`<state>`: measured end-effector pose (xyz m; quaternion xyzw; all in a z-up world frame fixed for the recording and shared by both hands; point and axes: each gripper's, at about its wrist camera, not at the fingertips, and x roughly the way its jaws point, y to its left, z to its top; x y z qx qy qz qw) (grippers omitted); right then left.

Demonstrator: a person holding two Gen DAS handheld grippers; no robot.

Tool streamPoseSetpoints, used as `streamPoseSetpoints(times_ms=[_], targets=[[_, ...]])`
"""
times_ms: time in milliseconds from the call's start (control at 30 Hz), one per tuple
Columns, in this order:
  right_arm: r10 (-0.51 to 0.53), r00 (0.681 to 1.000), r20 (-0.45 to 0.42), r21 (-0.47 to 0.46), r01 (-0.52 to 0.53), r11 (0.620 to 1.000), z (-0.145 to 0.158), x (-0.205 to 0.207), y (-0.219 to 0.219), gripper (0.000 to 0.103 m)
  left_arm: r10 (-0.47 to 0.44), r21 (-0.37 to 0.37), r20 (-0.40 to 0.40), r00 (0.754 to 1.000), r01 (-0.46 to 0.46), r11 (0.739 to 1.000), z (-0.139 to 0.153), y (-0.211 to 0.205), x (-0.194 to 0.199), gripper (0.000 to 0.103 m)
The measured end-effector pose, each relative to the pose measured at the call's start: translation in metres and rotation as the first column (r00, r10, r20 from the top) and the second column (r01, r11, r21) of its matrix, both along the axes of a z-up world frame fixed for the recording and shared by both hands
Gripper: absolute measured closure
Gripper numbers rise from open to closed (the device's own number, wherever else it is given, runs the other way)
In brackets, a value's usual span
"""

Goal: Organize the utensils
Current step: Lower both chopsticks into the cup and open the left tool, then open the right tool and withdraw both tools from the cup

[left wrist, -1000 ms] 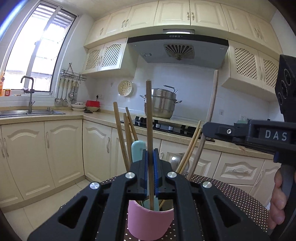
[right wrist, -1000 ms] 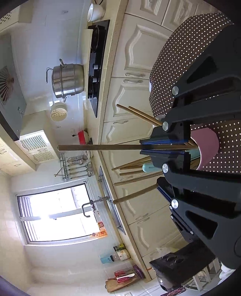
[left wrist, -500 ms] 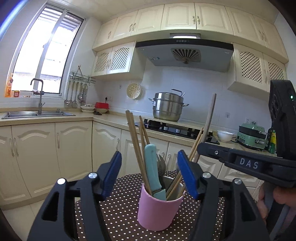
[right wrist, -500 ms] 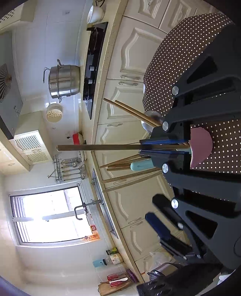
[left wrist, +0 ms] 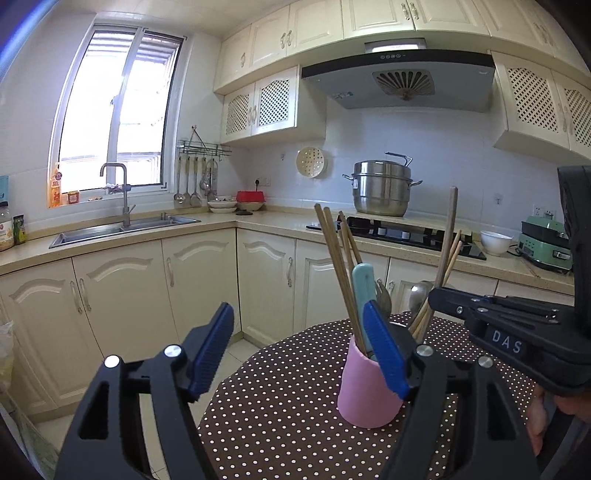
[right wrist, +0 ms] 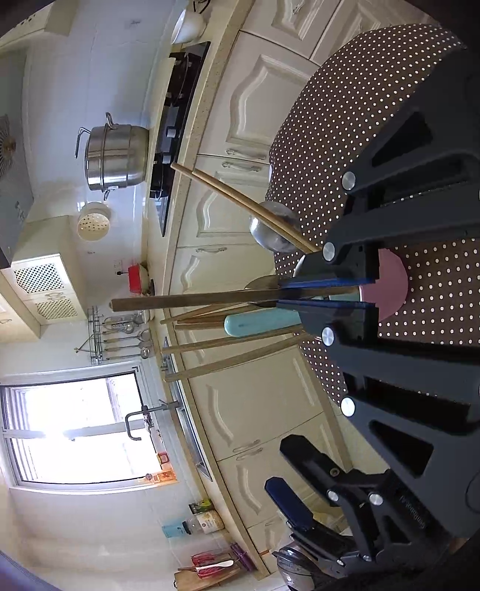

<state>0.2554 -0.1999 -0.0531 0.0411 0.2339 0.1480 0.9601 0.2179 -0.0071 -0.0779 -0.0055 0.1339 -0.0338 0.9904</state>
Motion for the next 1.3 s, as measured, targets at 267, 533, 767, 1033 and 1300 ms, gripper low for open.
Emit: streamPoseSetpoints(times_ms=[267, 533, 767, 1033, 1300], targets=[[-0.007, 1.0, -0.01, 0.012, 0.007, 1.0, 0.001, -0.002, -0.003, 0.097, 0.01, 0.006, -0.022, 1.0, -0.01, 1.0, 0.002, 0.007, -0.009, 0.03], [-0.002, 0.999, -0.04, 0.038, 0.004, 0.999, 0.001, -0.001, -0.006, 0.096, 0.01, 0.018, -0.022, 1.0, -0.01, 1.0, 0.009, 0.007, -0.018, 0.029], [-0.052, 0.999, 0.002, 0.057, 0.052, 0.997, 0.009, -0.015, -0.013, 0.053, 0.013, 0.017, -0.011, 1.0, -0.013, 1.0, 0.015, 0.012, -0.032, 0.027], [-0.079, 0.996, 0.029, 0.071, 0.077, 0.995, 0.022, -0.034, -0.016, 0.046, 0.01, 0.026, -0.003, 1.0, -0.01, 1.0, 0.025, 0.013, -0.049, 0.025], [-0.124, 0.989, 0.08, 0.038, 0.121, 0.992, 0.038, -0.074, -0.015, 0.036, -0.009, 0.04, -0.001, 1.0, 0.009, 0.999, 0.035, 0.01, -0.072, 0.022]])
